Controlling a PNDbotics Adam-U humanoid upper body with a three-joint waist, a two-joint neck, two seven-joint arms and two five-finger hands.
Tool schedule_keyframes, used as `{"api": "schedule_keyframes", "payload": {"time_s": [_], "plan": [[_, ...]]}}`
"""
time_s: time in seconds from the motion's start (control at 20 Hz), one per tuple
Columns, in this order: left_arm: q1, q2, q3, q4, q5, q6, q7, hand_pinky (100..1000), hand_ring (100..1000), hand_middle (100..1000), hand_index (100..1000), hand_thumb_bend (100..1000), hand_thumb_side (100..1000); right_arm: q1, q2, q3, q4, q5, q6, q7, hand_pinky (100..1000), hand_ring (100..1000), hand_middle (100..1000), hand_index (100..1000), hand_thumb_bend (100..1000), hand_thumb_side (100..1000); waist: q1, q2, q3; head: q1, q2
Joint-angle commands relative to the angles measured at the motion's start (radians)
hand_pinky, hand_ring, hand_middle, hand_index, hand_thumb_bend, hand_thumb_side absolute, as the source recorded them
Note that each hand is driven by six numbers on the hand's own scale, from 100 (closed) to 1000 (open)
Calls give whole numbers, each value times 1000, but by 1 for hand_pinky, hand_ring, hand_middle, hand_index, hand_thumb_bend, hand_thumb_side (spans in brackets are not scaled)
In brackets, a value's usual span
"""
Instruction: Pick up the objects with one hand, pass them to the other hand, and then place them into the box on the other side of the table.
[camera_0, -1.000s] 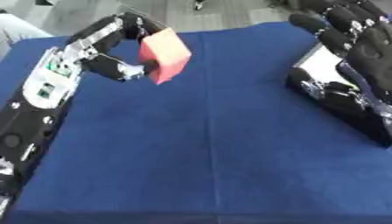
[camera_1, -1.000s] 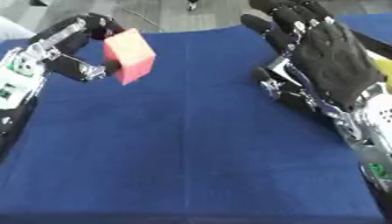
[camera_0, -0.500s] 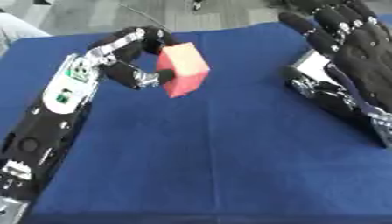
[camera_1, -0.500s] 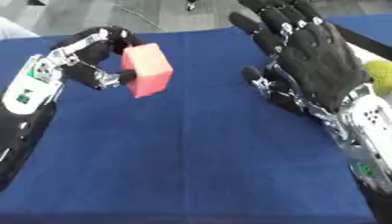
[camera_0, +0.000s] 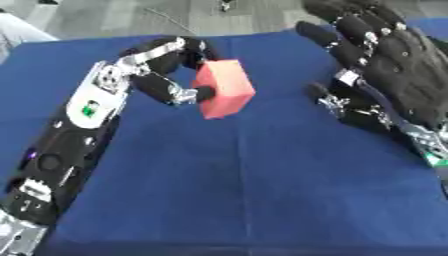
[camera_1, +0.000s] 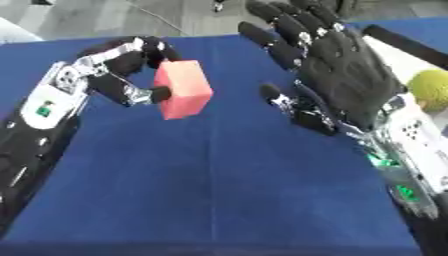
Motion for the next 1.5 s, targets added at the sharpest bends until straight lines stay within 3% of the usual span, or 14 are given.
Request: {"api": "schedule_keyframes", "payload": {"time_s": [0.05, 0.6, 1.5], "plan": [[-27, 8, 2, -8, 8, 2, -10, 545, 396, 364, 483, 100, 280, -20, -1, 3, -21, -26, -12, 19, 947, 907, 975, 971, 377, 100, -3, -10, 3, -3, -3], [-44, -17, -1, -14, 51, 33, -42, 545, 396, 365, 484, 100, 288, -20, 20, 24, -21, -79, -26, 87, 928, 911, 968, 988, 405, 100, -2, -8, 11, -16, -3], [-55, -58, 2, -25, 107, 92, -74, 545, 397, 367, 484, 100, 355, -19, 29, 36, -21, -127, -23, 123, 911, 907, 965, 1000, 332, 100, -3, -5, 17, -38, -3]]}}
